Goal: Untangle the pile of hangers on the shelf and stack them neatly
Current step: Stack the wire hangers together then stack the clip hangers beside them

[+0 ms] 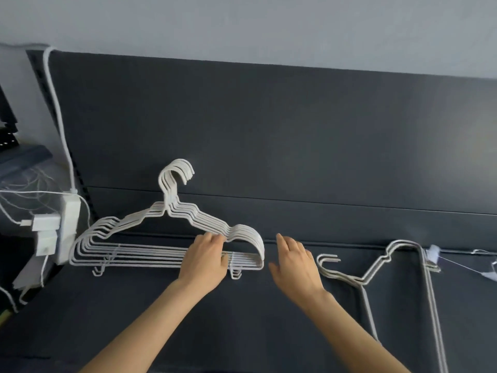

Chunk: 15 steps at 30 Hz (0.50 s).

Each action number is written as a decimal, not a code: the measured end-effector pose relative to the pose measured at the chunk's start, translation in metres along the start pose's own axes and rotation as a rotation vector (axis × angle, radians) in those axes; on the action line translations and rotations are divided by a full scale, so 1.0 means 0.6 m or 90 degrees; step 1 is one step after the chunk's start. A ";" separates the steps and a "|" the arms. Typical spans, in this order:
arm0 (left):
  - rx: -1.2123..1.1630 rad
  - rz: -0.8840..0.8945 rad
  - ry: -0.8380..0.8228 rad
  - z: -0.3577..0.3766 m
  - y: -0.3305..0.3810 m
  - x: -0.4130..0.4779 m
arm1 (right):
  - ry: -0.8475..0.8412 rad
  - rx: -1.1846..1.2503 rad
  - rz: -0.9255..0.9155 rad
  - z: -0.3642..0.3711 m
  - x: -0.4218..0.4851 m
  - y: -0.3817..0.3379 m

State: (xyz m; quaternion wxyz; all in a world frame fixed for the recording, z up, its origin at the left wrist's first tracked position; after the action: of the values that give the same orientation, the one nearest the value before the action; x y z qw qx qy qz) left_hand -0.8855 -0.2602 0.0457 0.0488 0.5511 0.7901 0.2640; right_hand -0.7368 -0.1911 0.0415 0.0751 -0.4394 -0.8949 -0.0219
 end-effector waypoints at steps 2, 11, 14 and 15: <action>-0.005 0.008 -0.010 0.026 0.046 -0.008 | -0.004 -0.004 0.008 -0.003 -0.027 0.048; -0.030 -0.026 -0.057 0.166 0.278 -0.081 | -0.021 -0.005 -0.004 -0.010 -0.155 0.294; -0.034 -0.048 -0.083 0.213 0.339 -0.107 | -0.049 -0.011 -0.017 -0.005 -0.184 0.365; -0.036 -0.057 -0.094 0.228 0.353 -0.114 | -0.059 -0.010 -0.021 -0.003 -0.191 0.384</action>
State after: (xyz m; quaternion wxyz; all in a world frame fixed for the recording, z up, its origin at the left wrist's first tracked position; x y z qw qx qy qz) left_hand -0.6296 -0.2184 0.0136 0.1339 0.5313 0.8007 0.2424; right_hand -0.4856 -0.1397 0.0192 0.0297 -0.4260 -0.9042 -0.0094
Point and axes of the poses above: each hand's wrist, its own x-axis towards the middle knuckle, its own z-axis out of the palm, y = z × x, the point moved 8 cm from there along x, towards the middle knuckle, and after that the axes turned 12 degrees about -x, right-handed, at the moved point
